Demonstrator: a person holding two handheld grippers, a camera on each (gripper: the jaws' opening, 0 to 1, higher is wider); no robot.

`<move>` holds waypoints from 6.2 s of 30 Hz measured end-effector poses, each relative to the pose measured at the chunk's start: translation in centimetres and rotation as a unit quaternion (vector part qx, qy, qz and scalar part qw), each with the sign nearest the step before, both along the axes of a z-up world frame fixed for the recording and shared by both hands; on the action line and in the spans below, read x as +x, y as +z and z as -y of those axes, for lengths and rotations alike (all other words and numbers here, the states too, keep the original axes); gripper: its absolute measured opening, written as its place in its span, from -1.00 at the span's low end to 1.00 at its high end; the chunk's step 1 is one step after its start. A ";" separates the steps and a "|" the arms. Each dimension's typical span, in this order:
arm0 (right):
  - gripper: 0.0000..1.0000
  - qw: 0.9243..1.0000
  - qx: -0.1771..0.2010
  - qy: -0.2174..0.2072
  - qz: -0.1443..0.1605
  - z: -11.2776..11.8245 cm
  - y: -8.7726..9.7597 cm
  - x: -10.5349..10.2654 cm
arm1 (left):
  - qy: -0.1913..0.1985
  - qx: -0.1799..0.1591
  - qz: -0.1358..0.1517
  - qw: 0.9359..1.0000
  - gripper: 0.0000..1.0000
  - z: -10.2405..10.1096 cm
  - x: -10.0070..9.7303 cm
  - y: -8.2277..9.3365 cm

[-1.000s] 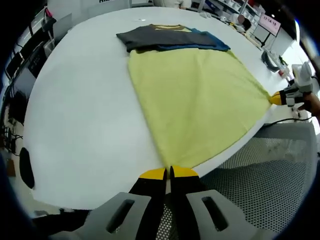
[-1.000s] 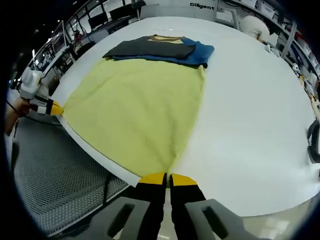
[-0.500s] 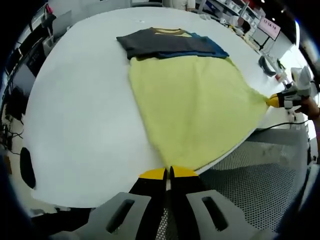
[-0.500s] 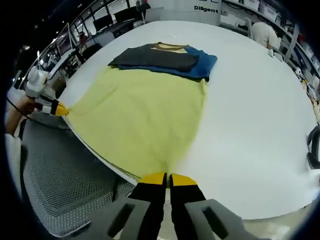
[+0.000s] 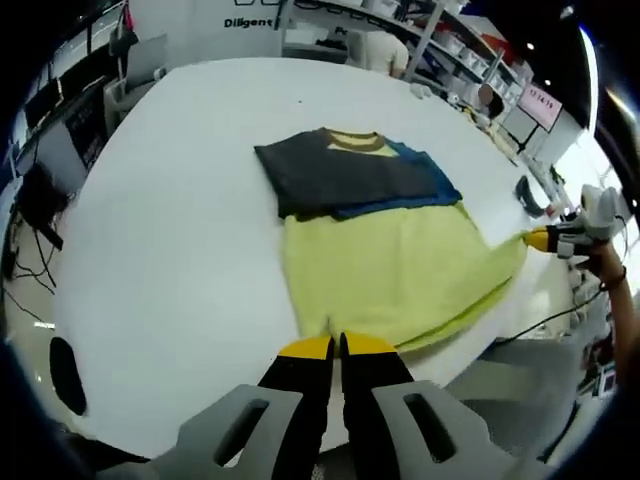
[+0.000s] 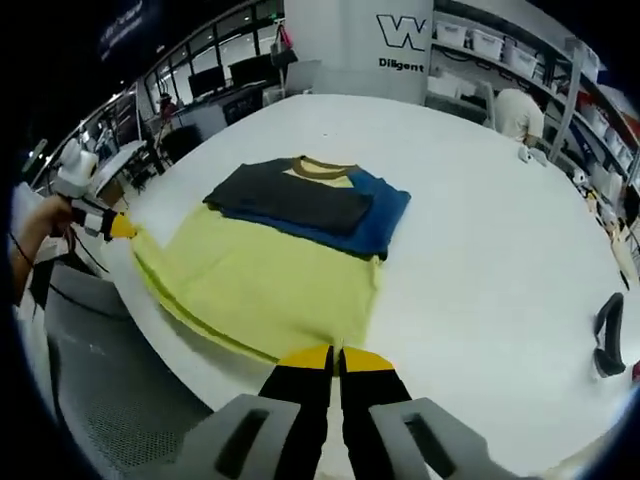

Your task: Fold the garment on the visible template until the final outline fits inside the template.

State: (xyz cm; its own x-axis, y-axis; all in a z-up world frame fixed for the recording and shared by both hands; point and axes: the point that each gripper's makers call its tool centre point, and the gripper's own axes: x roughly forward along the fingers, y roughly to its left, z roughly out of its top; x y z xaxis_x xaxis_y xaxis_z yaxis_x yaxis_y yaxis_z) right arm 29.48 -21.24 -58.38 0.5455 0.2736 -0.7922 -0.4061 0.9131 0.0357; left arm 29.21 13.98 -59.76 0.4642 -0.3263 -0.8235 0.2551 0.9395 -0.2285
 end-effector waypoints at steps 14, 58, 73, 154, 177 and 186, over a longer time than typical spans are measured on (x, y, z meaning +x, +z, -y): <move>-1.00 0.998 0.010 -0.023 0.057 -0.6 2.8 8.5 | 0.045 -0.014 0.081 0.996 -0.87 0.2 10.6 4.8; -1.00 0.986 0.003 -0.168 0.010 0.2 -4.8 28.5 | 0.125 -0.043 0.021 0.991 -0.87 -1.1 29.6 -4.6; -1.00 0.961 0.114 -0.252 0.026 2.3 -6.1 29.4 | 0.115 -0.057 0.105 0.986 -0.80 -0.6 33.9 -3.8; -0.37 0.990 0.101 -0.101 0.004 -3.3 -8.0 13.9 | -0.045 -0.028 0.161 0.985 -0.41 -1.2 18.0 -5.3; -0.75 0.990 0.091 -0.112 0.002 -2.4 -8.4 12.9 | -0.099 -0.064 0.155 0.981 -0.91 -1.4 16.0 -6.1; -0.79 0.990 0.085 -0.109 -0.002 -2.5 -8.8 13.0 | -0.121 -0.054 0.157 0.979 -1.00 -1.3 16.4 -6.8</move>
State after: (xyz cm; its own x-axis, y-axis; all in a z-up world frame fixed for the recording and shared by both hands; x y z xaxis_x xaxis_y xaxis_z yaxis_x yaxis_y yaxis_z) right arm 42.44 -18.70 -67.17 0.6036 0.2797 -0.7466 -0.1997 0.9596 0.1981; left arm 45.61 15.33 -66.57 0.5865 -0.5354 -0.6077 0.5407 0.8175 -0.1985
